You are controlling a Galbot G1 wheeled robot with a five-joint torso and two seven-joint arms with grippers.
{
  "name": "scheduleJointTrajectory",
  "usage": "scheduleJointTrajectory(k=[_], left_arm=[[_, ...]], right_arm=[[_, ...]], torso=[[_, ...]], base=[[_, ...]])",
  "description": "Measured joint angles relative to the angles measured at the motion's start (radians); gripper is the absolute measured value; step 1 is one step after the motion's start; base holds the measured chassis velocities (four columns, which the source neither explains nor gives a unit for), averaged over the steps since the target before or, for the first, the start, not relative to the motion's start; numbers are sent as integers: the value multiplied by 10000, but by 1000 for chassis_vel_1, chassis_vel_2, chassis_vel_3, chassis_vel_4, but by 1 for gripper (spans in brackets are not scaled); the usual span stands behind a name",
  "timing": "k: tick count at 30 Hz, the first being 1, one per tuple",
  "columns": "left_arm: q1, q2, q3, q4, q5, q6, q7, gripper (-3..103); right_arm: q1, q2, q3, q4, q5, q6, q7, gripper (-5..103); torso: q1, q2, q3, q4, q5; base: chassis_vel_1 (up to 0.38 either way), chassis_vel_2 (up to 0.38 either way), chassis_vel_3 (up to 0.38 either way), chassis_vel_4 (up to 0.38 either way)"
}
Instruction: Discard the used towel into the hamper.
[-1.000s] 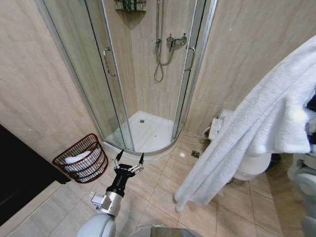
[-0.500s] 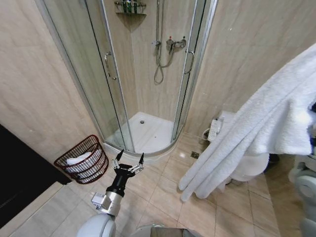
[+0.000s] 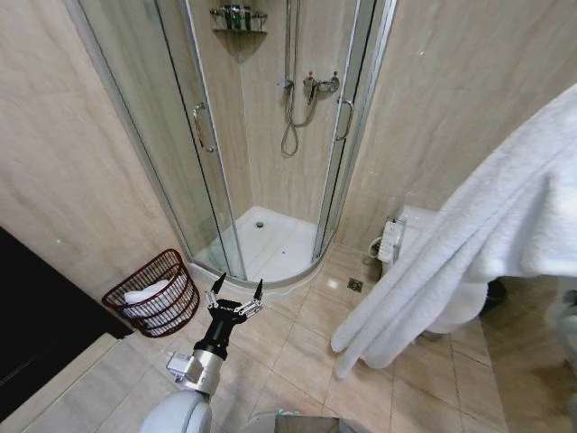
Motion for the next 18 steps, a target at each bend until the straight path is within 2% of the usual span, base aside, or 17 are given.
scheduleJointTrajectory(k=[9, 18], left_arm=[[0, 0, 0, 0, 0, 0, 0, 100], [0, 0, 0, 0, 0, 0, 0, 100]], right_arm=[[-37, -8, 14, -103, 20, 28, 3, 8], [-170, 275, -61, 91, -16, 43, -3, 8]], torso=[[165, 374, 209, 0, 0], [362, 807, 445, -1, 0]], base=[[0, 0, 0, 0], [0, 0, 0, 0]])
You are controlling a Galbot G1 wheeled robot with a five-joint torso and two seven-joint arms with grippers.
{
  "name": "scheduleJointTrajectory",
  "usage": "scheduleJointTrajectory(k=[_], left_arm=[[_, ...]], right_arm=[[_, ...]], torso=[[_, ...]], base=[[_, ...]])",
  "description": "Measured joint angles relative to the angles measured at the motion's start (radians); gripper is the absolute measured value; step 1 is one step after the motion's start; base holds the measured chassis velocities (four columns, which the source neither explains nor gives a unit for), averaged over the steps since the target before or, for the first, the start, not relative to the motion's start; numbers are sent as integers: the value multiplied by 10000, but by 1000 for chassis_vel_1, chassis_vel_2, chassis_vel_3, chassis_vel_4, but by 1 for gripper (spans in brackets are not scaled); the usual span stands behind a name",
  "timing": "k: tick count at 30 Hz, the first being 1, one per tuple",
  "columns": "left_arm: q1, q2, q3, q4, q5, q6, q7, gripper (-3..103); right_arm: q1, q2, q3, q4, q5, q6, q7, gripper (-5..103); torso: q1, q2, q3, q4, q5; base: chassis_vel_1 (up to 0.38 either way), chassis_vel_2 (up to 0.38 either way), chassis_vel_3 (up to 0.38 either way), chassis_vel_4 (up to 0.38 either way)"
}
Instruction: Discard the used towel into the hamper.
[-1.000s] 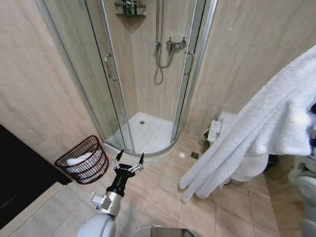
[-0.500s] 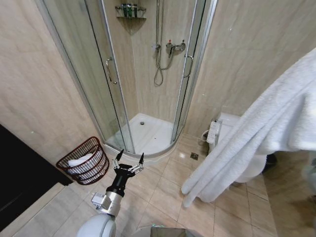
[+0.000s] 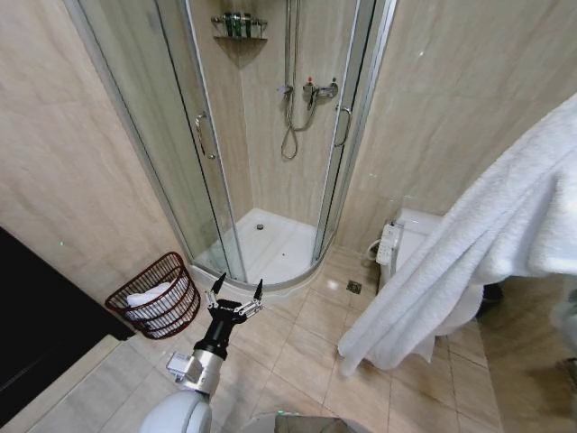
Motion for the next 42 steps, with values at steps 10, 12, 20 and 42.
scheduleJointTrajectory(k=[10, 12, 20, 42], left_arm=[[0, 0, 0, 0, 0, 0, 0, 100], [0, 0, 0, 0, 0, 0, 0, 100], [0, 0, 0, 0, 0, 0, 0, 100], [0, 0, 0, 0, 0, 0, 0, 100]], right_arm=[[-126, 22, 150, 210, 31, 3, 3, 8], [-149, 37, 206, 217, 37, -3, 2, 8], [-232, 81, 343, 250, 70, -39, 0, 8], [-316, 127, 463, 234, 191, -36, -71, 8]], torso=[[227, 510, 281, 1, 0], [262, 593, 330, 1, 0], [444, 1006, 565, 1, 0], [951, 2122, 1173, 1, 0]], base=[[0, 0, 0, 0], [0, 0, 0, 0], [0, 0, 0, 0], [0, 0, 0, 0]])
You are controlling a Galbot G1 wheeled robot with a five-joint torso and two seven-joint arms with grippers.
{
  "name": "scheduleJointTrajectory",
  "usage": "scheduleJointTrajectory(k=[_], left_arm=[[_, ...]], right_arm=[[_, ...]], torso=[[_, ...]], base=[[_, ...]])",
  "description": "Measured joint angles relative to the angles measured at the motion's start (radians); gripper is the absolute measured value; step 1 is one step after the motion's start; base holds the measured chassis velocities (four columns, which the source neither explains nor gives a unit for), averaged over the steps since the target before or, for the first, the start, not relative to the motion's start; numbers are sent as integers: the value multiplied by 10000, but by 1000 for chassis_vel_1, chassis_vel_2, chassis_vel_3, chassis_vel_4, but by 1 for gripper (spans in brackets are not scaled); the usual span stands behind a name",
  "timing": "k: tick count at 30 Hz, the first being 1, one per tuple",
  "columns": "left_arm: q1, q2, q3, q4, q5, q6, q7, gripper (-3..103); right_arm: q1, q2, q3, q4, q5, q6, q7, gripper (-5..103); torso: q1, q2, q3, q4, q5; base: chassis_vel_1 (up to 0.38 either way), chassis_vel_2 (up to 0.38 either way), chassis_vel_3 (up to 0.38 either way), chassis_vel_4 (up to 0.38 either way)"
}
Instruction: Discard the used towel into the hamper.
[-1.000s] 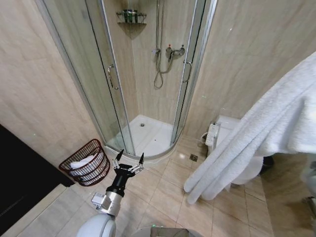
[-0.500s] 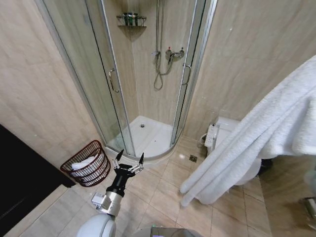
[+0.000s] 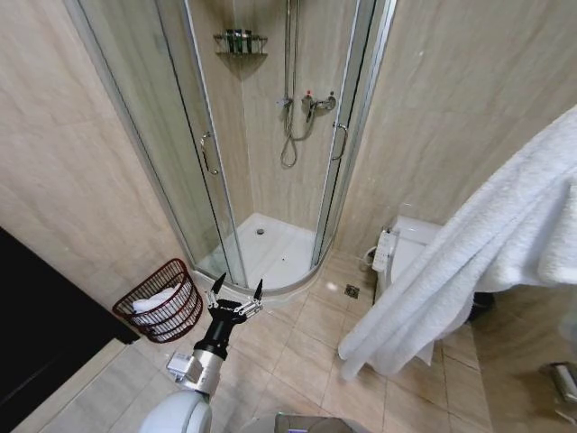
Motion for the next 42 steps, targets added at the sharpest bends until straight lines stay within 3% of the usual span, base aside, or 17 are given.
scheduleJointTrajectory(k=[42], left_arm=[[0, 0, 0, 0, 0, 0, 0, 100]], right_arm=[[421, 265, -1153, 10, -774, 37, -146, 8]], torso=[[1063, 2329, 1264, 2, 0]], base=[[0, 0, 0, 0]])
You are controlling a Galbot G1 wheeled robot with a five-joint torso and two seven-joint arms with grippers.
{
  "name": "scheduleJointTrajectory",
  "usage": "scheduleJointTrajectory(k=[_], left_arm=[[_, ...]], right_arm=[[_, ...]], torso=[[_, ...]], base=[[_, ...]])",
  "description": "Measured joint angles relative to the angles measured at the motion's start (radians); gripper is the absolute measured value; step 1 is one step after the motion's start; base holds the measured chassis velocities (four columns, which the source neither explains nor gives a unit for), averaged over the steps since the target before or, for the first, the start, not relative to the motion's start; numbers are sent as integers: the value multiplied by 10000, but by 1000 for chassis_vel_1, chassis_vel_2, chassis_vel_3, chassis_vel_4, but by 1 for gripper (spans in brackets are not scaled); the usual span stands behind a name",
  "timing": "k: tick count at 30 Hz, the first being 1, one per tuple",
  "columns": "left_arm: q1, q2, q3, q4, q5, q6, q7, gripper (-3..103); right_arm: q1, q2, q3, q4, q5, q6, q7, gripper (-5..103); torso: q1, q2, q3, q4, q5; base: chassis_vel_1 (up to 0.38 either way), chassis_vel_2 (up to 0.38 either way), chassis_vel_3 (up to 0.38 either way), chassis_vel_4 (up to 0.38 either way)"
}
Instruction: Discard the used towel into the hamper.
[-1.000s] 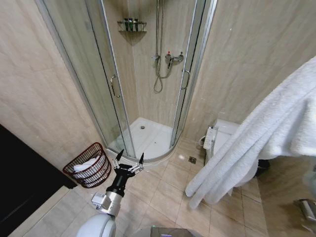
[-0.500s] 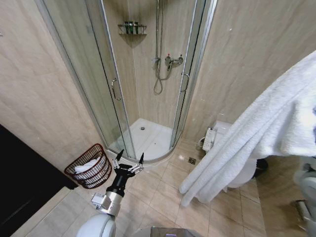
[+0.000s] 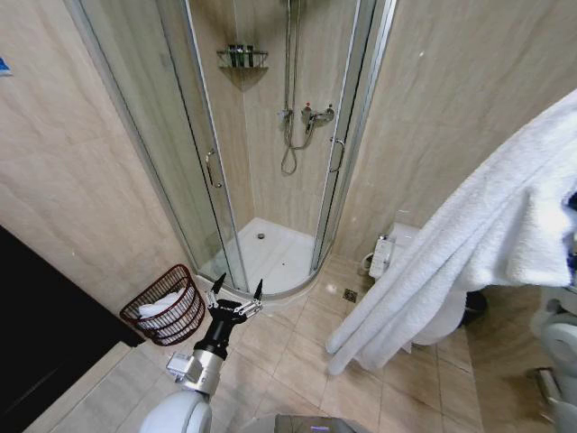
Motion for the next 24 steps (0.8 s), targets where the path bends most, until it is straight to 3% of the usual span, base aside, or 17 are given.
scheduleJointTrajectory(k=[13, 24], left_arm=[[0, -1, 0, 0, 0, 0, 0, 100], [0, 2, 0, 0, 0, 0, 0, 100]], right_arm=[[-88, 92, -36, 57, -76, 0, -71, 8], [-210, 212, -71, 212, -122, 108, -101, 8]], torso=[[382, 839, 458, -2, 1], [410, 902, 493, -1, -3]], base=[[0, 0, 0, 0], [96, 87, -95, -103]])
